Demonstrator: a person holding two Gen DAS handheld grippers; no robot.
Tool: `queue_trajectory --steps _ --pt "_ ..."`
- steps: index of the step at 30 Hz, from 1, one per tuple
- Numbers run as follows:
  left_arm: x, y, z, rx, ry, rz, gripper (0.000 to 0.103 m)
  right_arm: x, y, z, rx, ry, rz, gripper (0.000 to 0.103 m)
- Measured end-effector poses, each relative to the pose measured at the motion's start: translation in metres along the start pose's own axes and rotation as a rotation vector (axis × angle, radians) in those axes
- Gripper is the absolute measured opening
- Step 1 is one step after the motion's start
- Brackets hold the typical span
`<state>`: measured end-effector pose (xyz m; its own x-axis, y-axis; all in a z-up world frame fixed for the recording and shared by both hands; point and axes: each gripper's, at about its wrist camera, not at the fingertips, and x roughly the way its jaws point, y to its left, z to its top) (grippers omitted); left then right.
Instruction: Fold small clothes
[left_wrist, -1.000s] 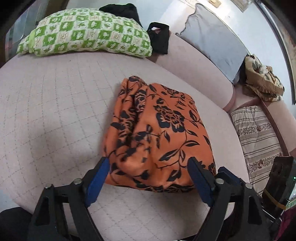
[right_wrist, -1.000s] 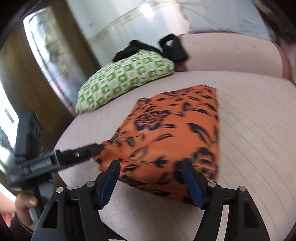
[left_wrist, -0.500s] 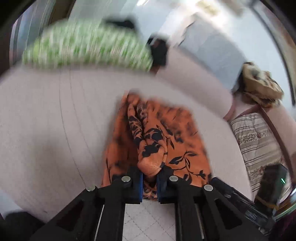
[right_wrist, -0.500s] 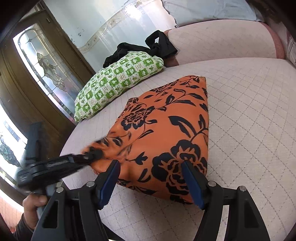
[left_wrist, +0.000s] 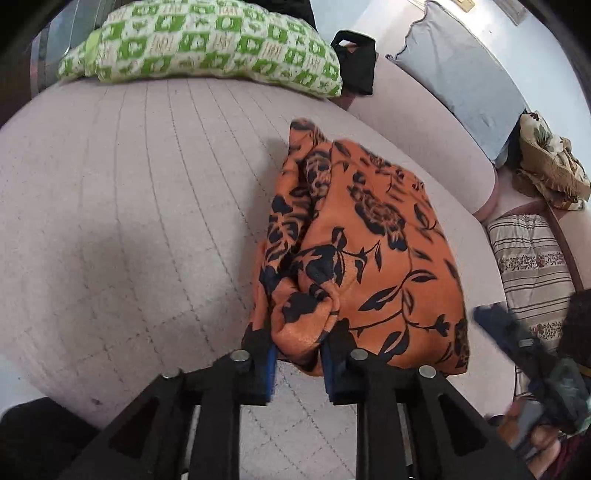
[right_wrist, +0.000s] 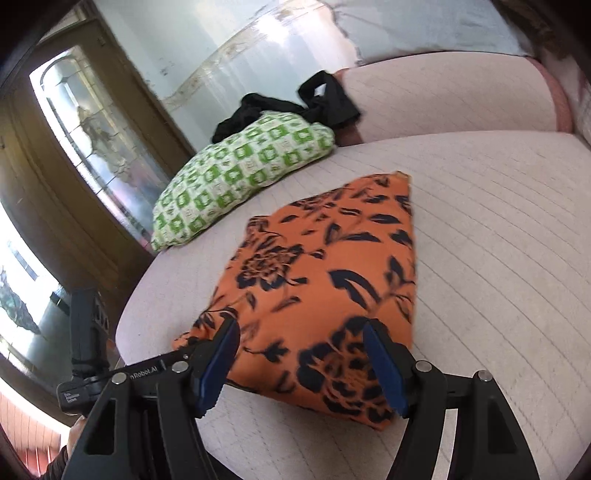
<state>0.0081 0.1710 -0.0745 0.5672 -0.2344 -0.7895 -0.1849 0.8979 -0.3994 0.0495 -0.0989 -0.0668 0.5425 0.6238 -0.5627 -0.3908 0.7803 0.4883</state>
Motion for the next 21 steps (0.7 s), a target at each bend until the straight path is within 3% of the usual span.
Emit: queue_trajectory --steps 3,6,10,12,14,17,21 --pt "-0.028 -0.013 0.013 0.029 -0.092 0.045 0.03 0.025 -0.014 -0.004 0.06 0.112 -0.006 0.076" --pt "-0.041 -0.033 0.027 0.111 -0.155 0.055 0.031 0.019 -0.021 -0.005 0.097 0.101 0.04 0.076" --pt "-0.003 -0.066 0.046 0.249 -0.099 -0.004 0.031 0.009 -0.037 0.002 0.171 0.092 0.092 0.076" --pt "0.028 -0.069 0.048 0.281 -0.055 0.06 0.031 0.003 -0.05 0.008 0.216 0.077 0.101 0.076" --pt "0.064 -0.061 0.047 0.29 0.045 0.122 0.031 -0.001 -0.068 0.011 0.277 0.068 0.088 0.076" --pt "0.065 -0.058 0.04 0.306 0.002 0.123 0.033 0.01 -0.099 0.005 0.4 0.118 0.102 0.077" --pt "0.065 -0.056 0.038 0.316 -0.011 0.119 0.033 0.043 -0.108 -0.005 0.516 0.235 0.246 0.075"
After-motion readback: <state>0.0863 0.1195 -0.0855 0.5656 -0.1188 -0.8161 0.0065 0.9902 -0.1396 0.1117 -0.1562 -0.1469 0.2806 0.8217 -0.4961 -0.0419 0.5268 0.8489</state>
